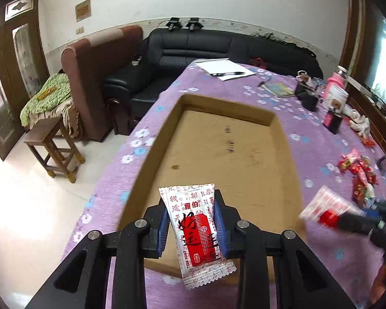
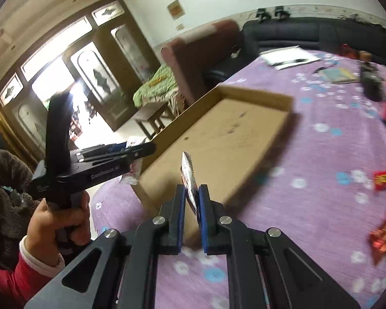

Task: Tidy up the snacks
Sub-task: 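Carry both packets over the cardboard box and open both tools to drop them, then grasp the red foil bag with the left tool while the right tool grasps a cream packet, then carry both snacks over the cardboard box and open both tools to release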

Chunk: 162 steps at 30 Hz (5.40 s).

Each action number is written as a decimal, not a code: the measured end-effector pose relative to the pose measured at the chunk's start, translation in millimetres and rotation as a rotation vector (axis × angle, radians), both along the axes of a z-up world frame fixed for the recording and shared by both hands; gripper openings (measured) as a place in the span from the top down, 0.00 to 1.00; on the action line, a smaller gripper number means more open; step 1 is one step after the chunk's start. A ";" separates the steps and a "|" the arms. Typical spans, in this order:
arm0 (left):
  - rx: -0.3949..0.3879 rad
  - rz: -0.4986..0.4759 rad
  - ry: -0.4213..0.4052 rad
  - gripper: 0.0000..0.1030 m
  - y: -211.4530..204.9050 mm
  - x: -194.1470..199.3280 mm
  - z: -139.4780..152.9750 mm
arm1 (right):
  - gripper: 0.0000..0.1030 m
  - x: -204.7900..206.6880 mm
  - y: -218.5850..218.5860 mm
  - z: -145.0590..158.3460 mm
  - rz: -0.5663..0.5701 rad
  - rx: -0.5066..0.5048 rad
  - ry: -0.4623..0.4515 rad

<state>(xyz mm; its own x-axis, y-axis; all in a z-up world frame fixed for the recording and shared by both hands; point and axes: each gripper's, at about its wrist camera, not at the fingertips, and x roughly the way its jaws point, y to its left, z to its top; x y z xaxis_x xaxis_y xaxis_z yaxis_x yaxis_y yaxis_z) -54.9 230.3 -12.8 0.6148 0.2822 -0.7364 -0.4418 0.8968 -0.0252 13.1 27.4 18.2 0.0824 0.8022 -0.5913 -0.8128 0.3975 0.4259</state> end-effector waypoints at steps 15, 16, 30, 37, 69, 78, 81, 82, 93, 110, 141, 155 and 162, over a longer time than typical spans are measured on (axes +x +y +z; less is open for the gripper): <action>0.033 0.006 0.082 0.67 13.6 15.5 -32.8 | 0.89 -16.1 60.3 -35.4 0.035 -0.142 -0.017; 0.034 0.005 0.084 0.67 13.0 16.3 -33.5 | 0.89 -15.1 62.2 -35.7 0.032 -0.148 -0.021; 0.145 0.077 -0.009 0.11 -5.8 4.6 -4.3 | 0.64 -8.0 22.3 -13.2 -0.052 -0.073 -0.069; 0.161 0.072 -0.041 0.11 -19.4 5.4 10.6 | 0.64 6.3 -34.1 -0.6 -0.160 -0.037 -0.093; 0.006 -0.379 0.059 0.11 -226.6 105.2 -26.1 | 0.56 109.4 -234.6 -69.7 -0.593 -0.291 -0.127; -0.065 -0.403 0.082 0.11 -235.8 137.6 -36.2 | 0.72 131.9 -218.1 -85.4 -0.583 -0.348 -0.103; -0.064 -0.436 0.091 0.11 -249.0 146.9 -39.2 | 0.78 132.6 -222.0 -84.9 -0.591 -0.328 -0.095; -0.059 -0.450 0.095 0.11 -254.3 149.4 -40.3 | 0.78 131.8 -224.4 -83.9 -0.596 -0.325 -0.098; 0.010 -0.528 0.160 0.11 -299.3 183.1 -63.0 | 0.78 113.8 -273.9 -61.4 -0.653 -0.198 -0.069; -0.034 -0.509 0.111 0.61 -293.7 175.7 -54.8 | 0.78 95.4 -297.1 -50.4 -0.688 -0.113 -0.048; -0.006 -0.063 0.009 0.60 -72.8 57.8 -9.8 | 0.78 43.4 -67.4 -20.6 -0.213 -0.056 -0.064; -0.059 0.021 0.041 0.60 -6.7 48.8 -27.7 | 0.78 26.5 38.4 -20.9 -0.060 -0.096 -0.096; -0.076 0.026 0.072 0.60 0.4 53.8 -38.4 | 0.78 28.9 54.7 -32.7 -0.053 -0.132 -0.102</action>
<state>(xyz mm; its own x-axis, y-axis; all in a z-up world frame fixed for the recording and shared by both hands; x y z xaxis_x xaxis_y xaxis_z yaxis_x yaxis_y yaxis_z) -1.2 230.7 -51.3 0.5529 0.2388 -0.7983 -0.4676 0.8819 -0.0601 42.0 82.1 -14.5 0.1881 0.7111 -0.6775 -0.8255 0.4882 0.2833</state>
